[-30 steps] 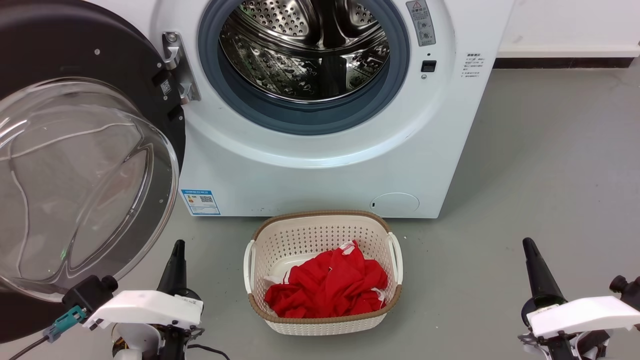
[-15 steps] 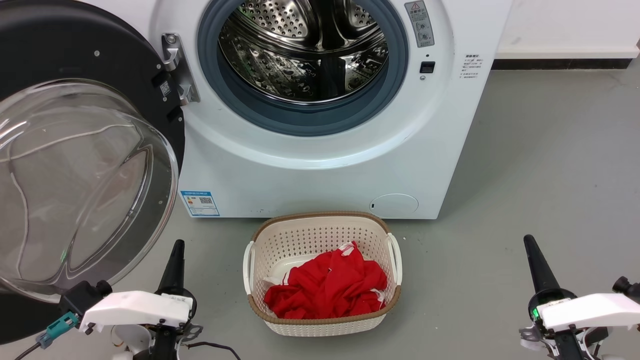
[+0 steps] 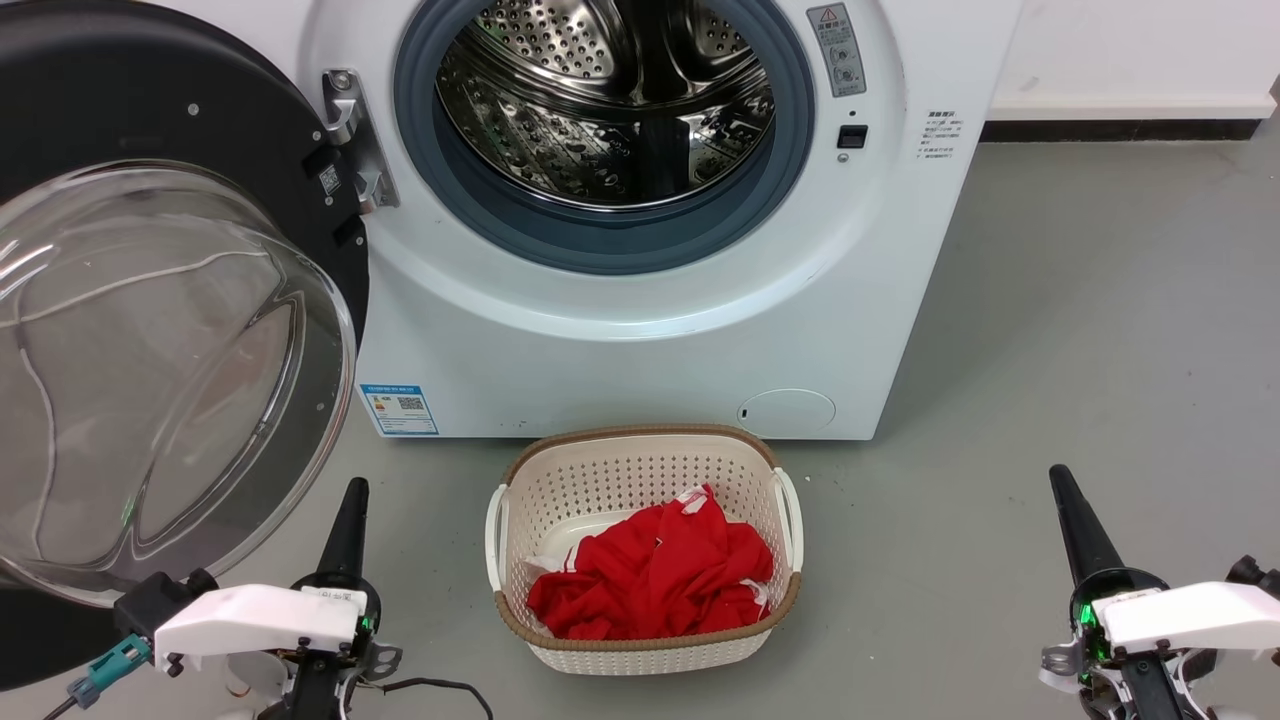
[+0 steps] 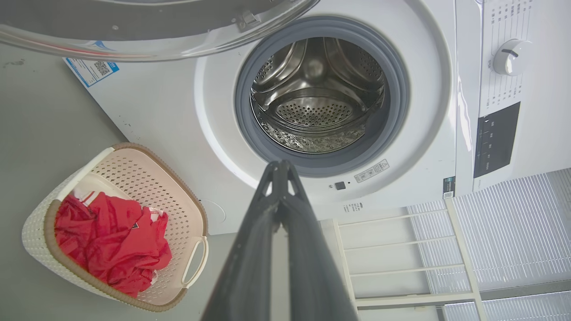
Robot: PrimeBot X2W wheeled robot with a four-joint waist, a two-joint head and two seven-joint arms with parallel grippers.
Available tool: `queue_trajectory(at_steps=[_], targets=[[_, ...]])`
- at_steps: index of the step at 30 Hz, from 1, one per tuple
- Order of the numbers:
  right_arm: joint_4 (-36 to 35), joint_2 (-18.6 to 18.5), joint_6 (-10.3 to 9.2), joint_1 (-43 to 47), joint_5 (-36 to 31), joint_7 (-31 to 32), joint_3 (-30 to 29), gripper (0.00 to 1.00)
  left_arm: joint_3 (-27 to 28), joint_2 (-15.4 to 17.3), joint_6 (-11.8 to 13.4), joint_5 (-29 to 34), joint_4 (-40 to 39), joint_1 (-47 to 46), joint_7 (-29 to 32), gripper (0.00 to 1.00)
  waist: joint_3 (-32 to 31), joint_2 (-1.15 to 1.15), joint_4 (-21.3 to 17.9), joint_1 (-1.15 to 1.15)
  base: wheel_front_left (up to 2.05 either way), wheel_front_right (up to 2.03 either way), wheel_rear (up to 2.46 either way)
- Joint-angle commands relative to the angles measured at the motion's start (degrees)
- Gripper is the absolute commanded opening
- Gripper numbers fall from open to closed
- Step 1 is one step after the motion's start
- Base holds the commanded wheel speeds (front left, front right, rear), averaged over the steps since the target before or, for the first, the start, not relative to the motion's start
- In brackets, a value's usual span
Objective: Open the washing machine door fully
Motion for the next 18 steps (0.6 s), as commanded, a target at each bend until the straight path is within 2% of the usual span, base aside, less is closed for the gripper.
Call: queue_trajectory(at_steps=[1, 18], targets=[[-0.1, -0.3, 0.0, -1.2, 1.6, 0.3, -0.2, 0.0, 0.3, -0.1, -0.6, -1.5, -0.5, -0.2, 0.5, 0.0, 0.0, 0.0, 0.0, 0.0, 0.0, 0.0, 0.0], [1.2, -0.2, -0.01, -2.0, 10.1, 1.7, -0.8, 0.0, 1.5, -0.5, -1.5, -9.9, -0.5, 0.0, 2.6, 0.0, -0.3, 0.0, -0.2, 0.0, 0.0, 0.0, 0.0]])
